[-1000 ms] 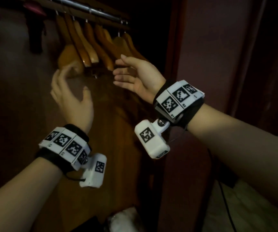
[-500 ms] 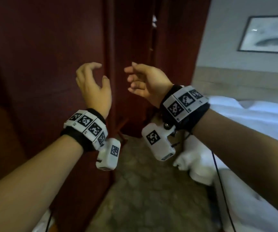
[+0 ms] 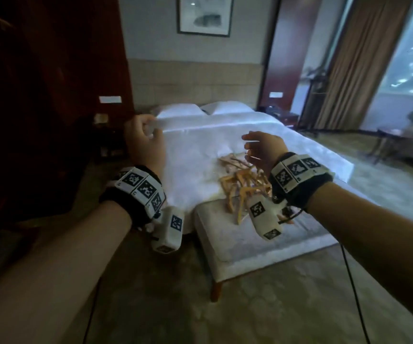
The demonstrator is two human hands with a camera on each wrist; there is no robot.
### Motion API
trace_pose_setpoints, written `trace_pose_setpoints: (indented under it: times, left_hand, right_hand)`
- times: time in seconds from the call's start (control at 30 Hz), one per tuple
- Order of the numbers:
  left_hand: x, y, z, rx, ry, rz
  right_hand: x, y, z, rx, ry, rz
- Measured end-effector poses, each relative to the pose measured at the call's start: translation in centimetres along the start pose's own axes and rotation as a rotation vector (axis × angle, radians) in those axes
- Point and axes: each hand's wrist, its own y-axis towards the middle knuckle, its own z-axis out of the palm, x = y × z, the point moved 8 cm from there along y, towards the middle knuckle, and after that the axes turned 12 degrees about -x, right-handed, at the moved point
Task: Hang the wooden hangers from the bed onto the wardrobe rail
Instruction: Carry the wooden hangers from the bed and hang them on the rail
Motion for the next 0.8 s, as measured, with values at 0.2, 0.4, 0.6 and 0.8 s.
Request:
trace_pose_setpoints:
  times: [0.2,0.4,0.6,0.8]
  left_hand:
    - [8.4,0.3,13.1,0.069,-0.060,-0.379]
    - [15.7,-1.3,22.8,0.165,0.034,-0.492]
    - [21.8,-3.7,31.3,0.252,0.140,-0.613]
    - [28.3,-5.7,40.0,0.250,0.246,-0.672]
  right_hand:
    - [-0.3,11.9,-6.7,-0.302,-0.098,0.026]
    - [-5.0,20.2,-10.3,-0.432,-0.145,0.145]
    - [-9.6,28.5,-13.0,-0.466,-0.185,0.252]
    - [-14.3,40.4,-15.9,-0.464,-0.249,0.359]
